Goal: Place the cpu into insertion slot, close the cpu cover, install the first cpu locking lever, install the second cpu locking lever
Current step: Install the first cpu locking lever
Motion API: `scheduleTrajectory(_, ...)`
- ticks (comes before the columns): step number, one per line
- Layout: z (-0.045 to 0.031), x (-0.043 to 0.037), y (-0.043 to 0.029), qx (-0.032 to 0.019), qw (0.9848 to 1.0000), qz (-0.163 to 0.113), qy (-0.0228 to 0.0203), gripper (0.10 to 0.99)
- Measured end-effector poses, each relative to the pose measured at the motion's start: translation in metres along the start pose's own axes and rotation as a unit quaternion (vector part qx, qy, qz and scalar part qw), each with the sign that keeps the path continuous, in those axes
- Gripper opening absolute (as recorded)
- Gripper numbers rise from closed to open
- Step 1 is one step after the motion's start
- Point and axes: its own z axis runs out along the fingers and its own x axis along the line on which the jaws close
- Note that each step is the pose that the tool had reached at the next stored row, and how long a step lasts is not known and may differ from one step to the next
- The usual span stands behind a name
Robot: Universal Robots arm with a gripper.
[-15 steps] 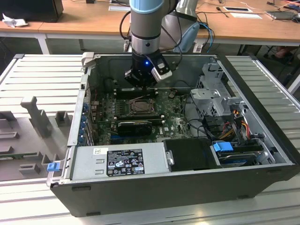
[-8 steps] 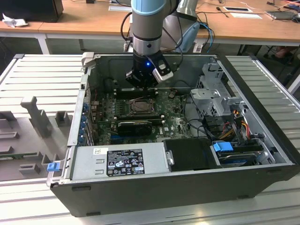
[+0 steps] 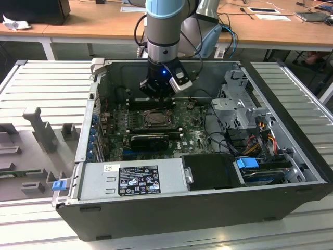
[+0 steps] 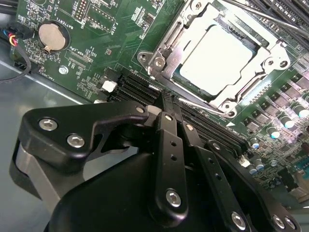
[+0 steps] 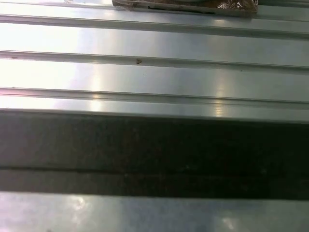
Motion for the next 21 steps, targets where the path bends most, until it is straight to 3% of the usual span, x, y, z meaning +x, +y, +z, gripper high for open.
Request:
scheduleTrajectory(10, 0.0064, 0.0002, -0.0005, 0.0003, 1.0, 0.0, 0.0, 0.106)
scheduleTrajectory(19, 0.0074, 0.0, -0.0006, 0.0099, 1.0, 0.0, 0.0004, 0.106)
scheduleTrajectory(21, 0.0085, 0.0, -0.0006, 0.0098, 1.0, 0.0, 0.0003, 0.106)
